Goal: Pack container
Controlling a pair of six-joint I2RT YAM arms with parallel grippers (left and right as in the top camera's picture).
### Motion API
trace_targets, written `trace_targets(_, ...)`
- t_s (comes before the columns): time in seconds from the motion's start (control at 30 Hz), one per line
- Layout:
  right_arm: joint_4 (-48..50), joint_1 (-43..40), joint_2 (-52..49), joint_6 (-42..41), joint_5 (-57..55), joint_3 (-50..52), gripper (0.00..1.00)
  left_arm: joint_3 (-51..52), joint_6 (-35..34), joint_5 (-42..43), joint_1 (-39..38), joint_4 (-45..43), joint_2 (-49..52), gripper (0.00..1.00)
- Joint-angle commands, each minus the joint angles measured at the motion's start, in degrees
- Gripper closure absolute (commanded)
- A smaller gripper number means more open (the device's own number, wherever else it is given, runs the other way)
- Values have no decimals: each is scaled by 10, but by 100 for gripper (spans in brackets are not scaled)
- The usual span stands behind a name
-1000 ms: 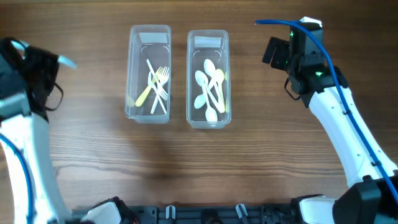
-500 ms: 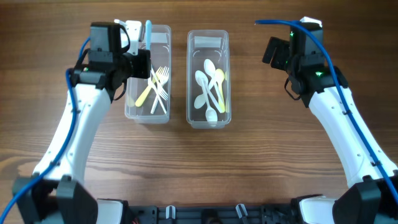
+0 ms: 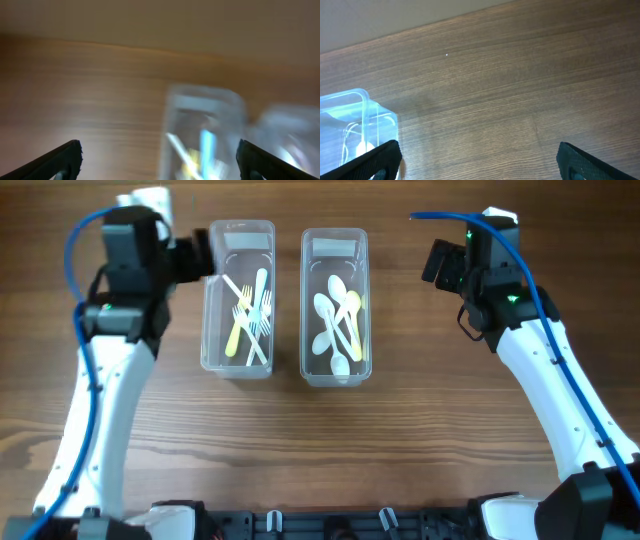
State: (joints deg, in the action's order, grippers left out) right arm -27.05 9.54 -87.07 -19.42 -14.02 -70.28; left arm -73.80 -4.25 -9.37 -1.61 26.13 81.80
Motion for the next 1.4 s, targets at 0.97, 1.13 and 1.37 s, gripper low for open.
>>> trace_targets(0.97, 0, -1, 8, -1, -10, -3, 0, -1, -71, -154, 86, 52, -22, 0)
trace_targets(1.13, 0, -1, 90, -1, -10, -3, 0, -1, -71, -154, 86, 52, -22, 0)
trace_targets(1.37, 0, -1, 275, -1, -10, -3, 0, -1, -71, -154, 86, 52, -22, 0)
